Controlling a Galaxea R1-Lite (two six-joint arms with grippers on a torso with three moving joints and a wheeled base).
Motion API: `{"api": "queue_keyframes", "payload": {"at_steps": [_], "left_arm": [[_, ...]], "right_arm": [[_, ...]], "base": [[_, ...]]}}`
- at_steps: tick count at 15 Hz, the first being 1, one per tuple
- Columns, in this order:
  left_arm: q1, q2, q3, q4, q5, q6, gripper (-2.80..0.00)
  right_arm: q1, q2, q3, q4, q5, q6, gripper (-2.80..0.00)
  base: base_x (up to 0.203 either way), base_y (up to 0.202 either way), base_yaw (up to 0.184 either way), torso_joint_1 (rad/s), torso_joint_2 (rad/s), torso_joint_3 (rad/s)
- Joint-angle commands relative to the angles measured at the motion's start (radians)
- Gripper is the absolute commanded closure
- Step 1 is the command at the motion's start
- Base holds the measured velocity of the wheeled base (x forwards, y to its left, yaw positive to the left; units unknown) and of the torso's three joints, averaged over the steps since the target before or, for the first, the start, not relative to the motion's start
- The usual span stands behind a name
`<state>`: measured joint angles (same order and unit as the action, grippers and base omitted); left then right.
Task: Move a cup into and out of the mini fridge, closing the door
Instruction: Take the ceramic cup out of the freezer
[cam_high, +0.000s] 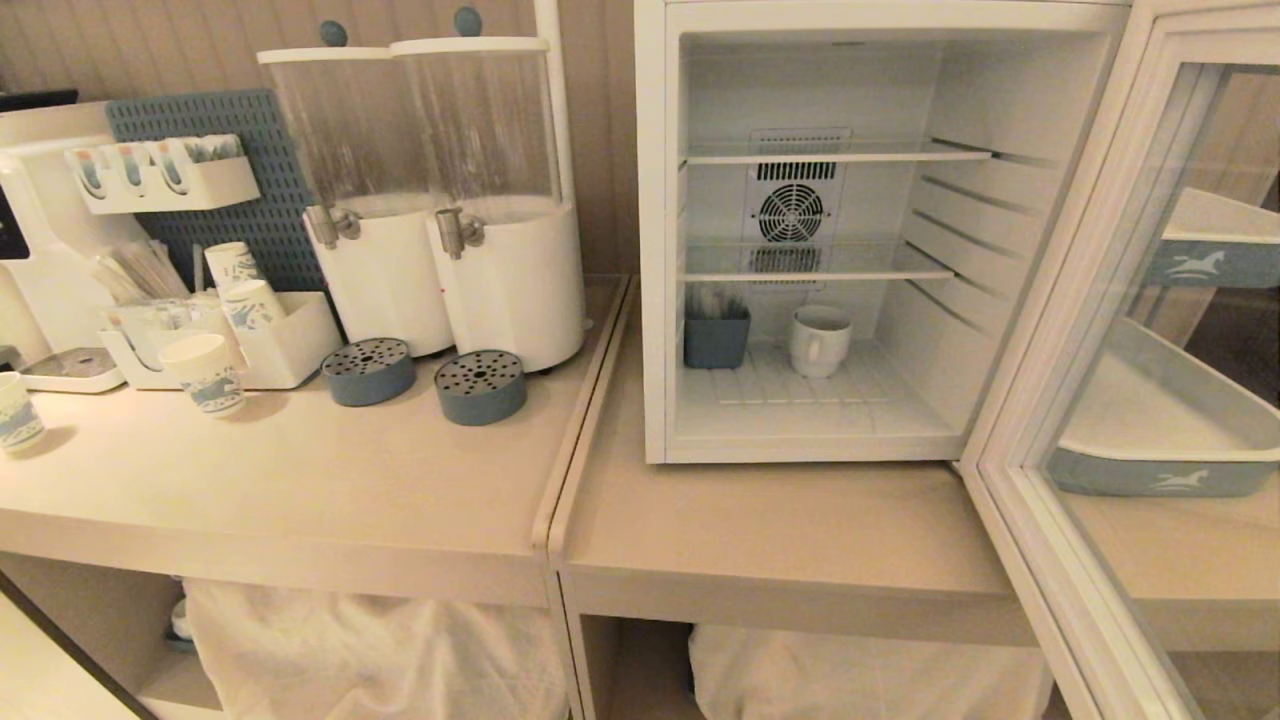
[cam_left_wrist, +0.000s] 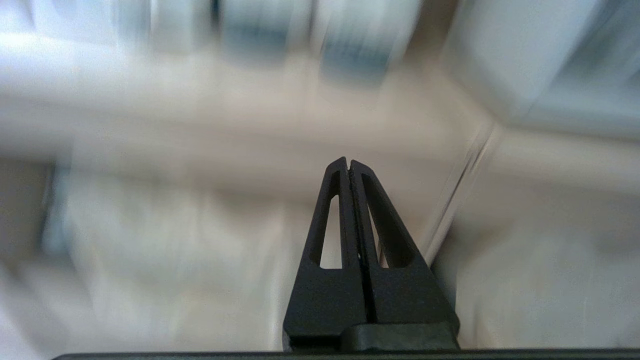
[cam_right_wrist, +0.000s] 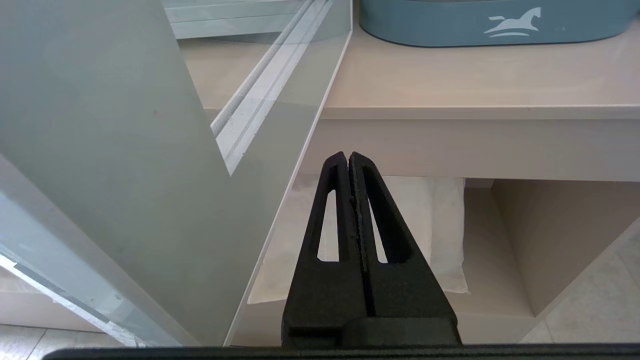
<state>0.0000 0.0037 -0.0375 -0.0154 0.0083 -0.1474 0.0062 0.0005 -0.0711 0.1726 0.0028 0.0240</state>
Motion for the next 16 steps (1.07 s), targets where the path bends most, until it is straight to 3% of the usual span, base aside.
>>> {"api": "queue_keyframes", "payload": {"at_steps": [1, 3, 9, 16], "left_arm": [[0.0, -0.007, 0.074, -0.147, -0.01, 0.009, 0.0], [-0.001, -0.008, 0.077, -0.039, -0.015, 0.012, 0.0], [-0.002, -0.008, 0.077, -0.052, -0.016, 0.011, 0.0], [-0.002, -0.008, 0.077, -0.052, -0.016, 0.003, 0.0]], "right_arm": [[0.0, 0.001, -0.001, 0.001, 0.0, 0.001, 0.0], [0.0, 0.001, -0.001, 0.001, 0.0, -0.001, 0.0], [0.0, 0.001, -0.001, -0.001, 0.002, -0.001, 0.0], [0.0, 0.001, -0.001, -0.001, 0.002, -0.001, 0.0]], "base": [[0.0, 0.0, 0.0, 0.0, 0.0, 0.0], [0.0, 0.0, 0.0, 0.0, 0.0, 0.0], [0.0, 0.0, 0.0, 0.0, 0.0, 0.0], [-0.185, 0.0, 0.0, 0.003, 0.0, 0.003]]}}
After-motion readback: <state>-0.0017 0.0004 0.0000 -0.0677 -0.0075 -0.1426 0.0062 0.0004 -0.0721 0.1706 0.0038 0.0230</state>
